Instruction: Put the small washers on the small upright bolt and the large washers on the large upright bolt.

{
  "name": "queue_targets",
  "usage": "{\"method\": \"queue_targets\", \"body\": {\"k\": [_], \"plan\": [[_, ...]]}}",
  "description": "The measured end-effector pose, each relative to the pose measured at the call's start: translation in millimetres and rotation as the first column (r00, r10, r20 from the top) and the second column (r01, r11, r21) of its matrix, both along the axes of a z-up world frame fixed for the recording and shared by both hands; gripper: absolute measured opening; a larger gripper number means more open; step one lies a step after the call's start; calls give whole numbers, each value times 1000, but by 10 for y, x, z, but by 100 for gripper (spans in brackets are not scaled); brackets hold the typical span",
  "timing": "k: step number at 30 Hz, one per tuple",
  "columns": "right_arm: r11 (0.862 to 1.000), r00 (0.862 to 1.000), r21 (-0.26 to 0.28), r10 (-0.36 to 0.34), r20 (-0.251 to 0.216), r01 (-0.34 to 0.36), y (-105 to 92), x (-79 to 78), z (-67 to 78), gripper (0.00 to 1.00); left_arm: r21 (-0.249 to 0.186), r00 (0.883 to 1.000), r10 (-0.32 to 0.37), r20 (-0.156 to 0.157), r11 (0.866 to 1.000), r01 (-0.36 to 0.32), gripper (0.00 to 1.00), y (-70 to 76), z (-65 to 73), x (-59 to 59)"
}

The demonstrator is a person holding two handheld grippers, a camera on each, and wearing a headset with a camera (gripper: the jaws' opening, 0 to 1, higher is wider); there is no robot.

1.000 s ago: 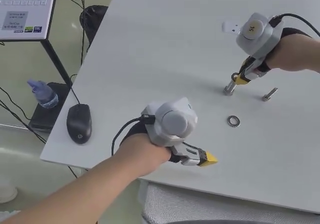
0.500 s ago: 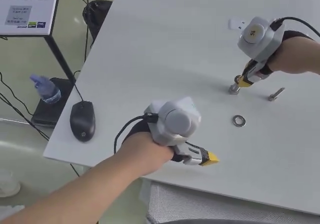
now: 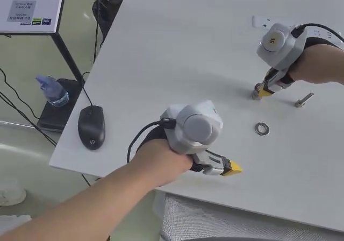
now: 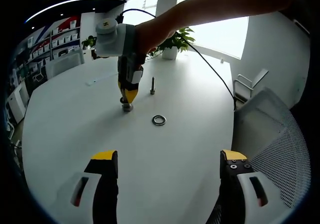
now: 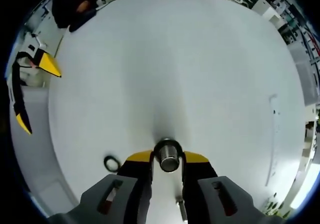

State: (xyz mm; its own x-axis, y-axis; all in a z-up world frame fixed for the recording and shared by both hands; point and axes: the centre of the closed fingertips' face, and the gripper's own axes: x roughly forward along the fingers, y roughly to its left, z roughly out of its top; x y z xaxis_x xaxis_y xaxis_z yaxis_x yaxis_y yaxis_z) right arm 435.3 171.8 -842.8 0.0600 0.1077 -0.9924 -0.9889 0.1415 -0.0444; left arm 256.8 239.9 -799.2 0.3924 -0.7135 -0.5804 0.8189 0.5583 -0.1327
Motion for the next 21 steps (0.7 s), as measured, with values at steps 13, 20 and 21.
{"method": "queue_targets", "body": {"k": [13,20,21], "plan": [[1000,1000,4,-20,1,20,-28,-52,-118,22,9,1000,-20,-15,1000,20,80,-27,-43,3],[999,1000,17,-27,-5,28,-18,-66,-104,22,9,1000,-20,-19,1000,20,79,-41,-45,4],[999,1000,16,-29,-5,29,-16,-68,-102,22,8,1000,-21,-20,1000,21,79,-47,-46,0]]}}
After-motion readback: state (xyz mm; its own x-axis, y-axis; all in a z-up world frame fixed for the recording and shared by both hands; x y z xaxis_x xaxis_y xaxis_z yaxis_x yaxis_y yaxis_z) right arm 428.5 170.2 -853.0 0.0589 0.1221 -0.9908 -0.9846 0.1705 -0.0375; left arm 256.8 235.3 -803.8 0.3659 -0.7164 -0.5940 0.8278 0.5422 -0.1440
